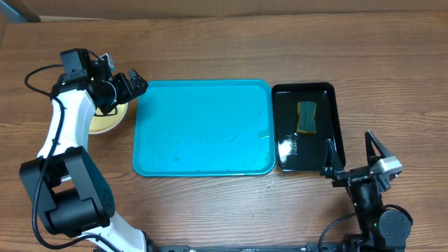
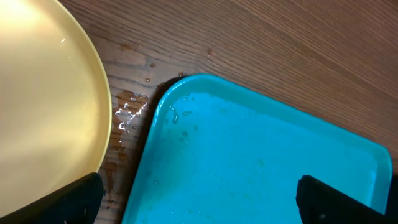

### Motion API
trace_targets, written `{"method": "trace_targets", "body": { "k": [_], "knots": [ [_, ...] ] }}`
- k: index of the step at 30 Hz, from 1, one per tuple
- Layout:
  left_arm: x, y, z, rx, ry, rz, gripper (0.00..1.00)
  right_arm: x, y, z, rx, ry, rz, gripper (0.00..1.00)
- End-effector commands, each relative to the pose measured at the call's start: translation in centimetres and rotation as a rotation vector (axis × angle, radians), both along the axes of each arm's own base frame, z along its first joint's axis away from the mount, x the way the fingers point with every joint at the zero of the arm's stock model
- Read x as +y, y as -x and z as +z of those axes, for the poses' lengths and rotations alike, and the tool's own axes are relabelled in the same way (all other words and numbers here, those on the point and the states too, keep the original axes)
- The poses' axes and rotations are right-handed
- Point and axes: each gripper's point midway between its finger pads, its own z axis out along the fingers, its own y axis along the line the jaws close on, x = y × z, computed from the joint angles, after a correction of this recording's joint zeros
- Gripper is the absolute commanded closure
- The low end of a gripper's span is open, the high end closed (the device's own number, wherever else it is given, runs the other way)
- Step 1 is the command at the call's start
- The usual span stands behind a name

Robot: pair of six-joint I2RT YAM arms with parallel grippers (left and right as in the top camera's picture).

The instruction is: Clean dirty plates on tray and stack at the side

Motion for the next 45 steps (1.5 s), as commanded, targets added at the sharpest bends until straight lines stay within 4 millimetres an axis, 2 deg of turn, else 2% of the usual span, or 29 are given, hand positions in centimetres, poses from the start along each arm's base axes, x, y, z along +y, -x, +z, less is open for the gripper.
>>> {"method": "trace_targets", "body": {
  "k": [1, 3, 4, 45],
  "knots": [
    [-0.3, 0.0, 0.1, -0.011, 0.003, -0.024, 0.00, -0.8, -0.5, -2.7, 0.101, -0.009, -0.042, 0.00],
    [-0.3, 0.0, 0.1, -0.011, 0.003, -0.024, 0.00, -1.5, -0.7, -5.3, 0.208, -0.013, -0.088, 0.00],
    [-0.3, 0.0, 0.1, -0.011, 0.003, -0.024, 0.00, -1.8, -0.7, -5.5, 0.218, -0.015, -0.104, 0.00],
    [-0.3, 0.0, 0.1, -0.011, 0.003, -0.023, 0.00, -2.1, -0.8, -5.5, 0.216, -0.016, -0.121, 0.00]
  ]
}}
